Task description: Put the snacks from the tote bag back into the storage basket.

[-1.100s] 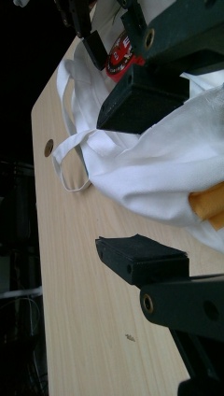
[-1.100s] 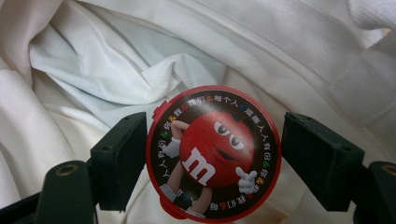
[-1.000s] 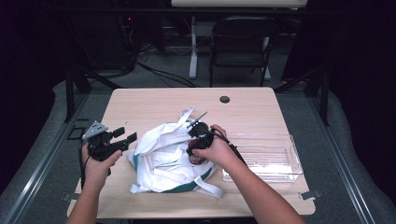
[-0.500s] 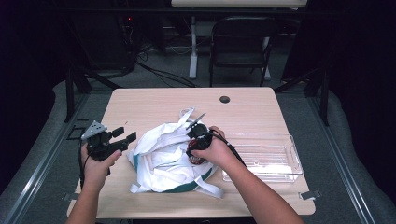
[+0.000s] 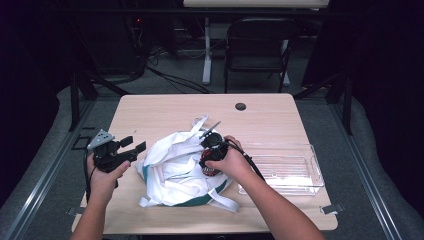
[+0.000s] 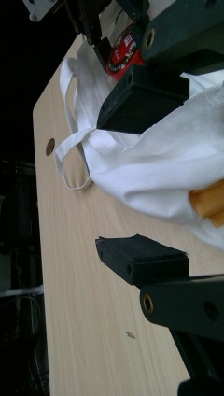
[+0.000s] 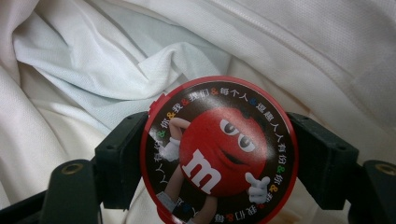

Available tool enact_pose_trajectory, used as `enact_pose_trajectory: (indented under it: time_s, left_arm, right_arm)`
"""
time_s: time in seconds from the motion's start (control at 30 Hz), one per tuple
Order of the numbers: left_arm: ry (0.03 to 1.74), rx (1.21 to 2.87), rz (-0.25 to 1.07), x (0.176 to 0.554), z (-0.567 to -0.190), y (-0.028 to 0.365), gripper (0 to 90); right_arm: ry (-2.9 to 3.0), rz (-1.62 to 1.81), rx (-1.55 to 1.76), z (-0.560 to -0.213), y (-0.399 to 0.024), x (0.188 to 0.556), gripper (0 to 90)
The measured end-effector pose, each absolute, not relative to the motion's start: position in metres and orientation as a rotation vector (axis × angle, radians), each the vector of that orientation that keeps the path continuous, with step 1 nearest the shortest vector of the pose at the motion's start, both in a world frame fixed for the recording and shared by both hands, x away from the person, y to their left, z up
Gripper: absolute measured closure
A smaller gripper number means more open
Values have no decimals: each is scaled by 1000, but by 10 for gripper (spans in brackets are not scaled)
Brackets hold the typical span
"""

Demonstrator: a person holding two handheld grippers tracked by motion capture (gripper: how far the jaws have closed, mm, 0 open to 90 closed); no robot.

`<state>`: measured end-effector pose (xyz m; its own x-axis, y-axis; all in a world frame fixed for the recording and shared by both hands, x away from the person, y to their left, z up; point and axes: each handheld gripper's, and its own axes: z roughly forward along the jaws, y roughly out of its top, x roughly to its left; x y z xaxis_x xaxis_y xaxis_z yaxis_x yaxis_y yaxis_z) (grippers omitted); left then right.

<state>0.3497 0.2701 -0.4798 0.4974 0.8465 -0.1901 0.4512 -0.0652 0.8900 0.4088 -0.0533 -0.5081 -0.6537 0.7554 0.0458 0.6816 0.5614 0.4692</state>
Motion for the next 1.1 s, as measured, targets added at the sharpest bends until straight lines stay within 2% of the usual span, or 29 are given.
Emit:
enact_pose_trajectory:
  time_s: [0.4, 1.1]
  left_arm:
    - [1115, 1697, 474, 350, -480, 270, 368]
    - [1113, 1701, 473, 350, -480, 270, 368]
  right_arm:
    - [2623, 708, 1227, -504, -52, 406, 252]
    - [2630, 708, 1161, -469, -45, 394, 252]
